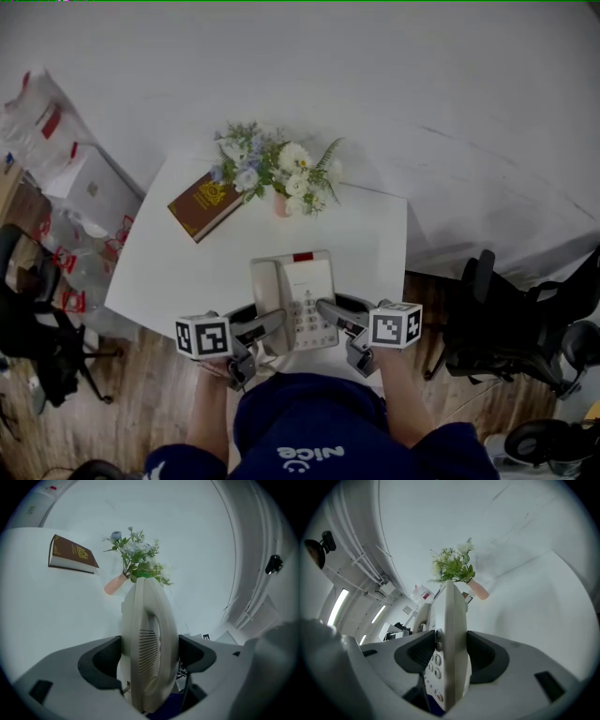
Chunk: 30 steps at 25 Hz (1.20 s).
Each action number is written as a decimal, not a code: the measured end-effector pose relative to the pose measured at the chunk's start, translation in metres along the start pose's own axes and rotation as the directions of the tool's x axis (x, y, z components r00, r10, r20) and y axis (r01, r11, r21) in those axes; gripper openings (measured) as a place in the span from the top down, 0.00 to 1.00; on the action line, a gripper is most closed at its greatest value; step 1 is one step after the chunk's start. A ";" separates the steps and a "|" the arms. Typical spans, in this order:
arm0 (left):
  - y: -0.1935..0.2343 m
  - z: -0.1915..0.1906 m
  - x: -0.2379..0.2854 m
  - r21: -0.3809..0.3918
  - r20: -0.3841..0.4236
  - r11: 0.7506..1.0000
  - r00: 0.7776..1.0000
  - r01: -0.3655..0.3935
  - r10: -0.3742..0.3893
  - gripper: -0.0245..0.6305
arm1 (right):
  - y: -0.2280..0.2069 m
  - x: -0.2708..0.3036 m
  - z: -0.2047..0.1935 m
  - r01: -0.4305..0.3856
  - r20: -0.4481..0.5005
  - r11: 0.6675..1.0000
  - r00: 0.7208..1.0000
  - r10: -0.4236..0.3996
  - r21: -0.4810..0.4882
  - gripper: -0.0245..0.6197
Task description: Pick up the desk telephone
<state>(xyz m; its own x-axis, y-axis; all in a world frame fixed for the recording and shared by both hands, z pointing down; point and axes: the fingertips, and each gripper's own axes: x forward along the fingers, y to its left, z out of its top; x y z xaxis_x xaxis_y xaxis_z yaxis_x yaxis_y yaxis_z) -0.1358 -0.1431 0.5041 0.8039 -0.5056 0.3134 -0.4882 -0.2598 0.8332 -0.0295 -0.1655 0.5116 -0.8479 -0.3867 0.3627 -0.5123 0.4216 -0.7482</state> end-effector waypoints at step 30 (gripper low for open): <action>-0.114 0.069 -0.037 0.313 0.160 0.948 0.982 0.048 -0.102 0.38 | 0.100 -0.053 0.084 -0.057 0.261 0.958 0.956 0.134 -0.282 0.61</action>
<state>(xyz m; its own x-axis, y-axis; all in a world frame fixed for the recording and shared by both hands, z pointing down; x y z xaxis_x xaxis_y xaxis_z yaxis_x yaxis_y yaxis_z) -0.1334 -0.1515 0.3663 0.7847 -0.6016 0.1493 -0.5311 -0.5283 0.6625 -0.0246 -0.1719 0.3707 -0.8435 -0.5275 0.1011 -0.4807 0.6574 -0.5803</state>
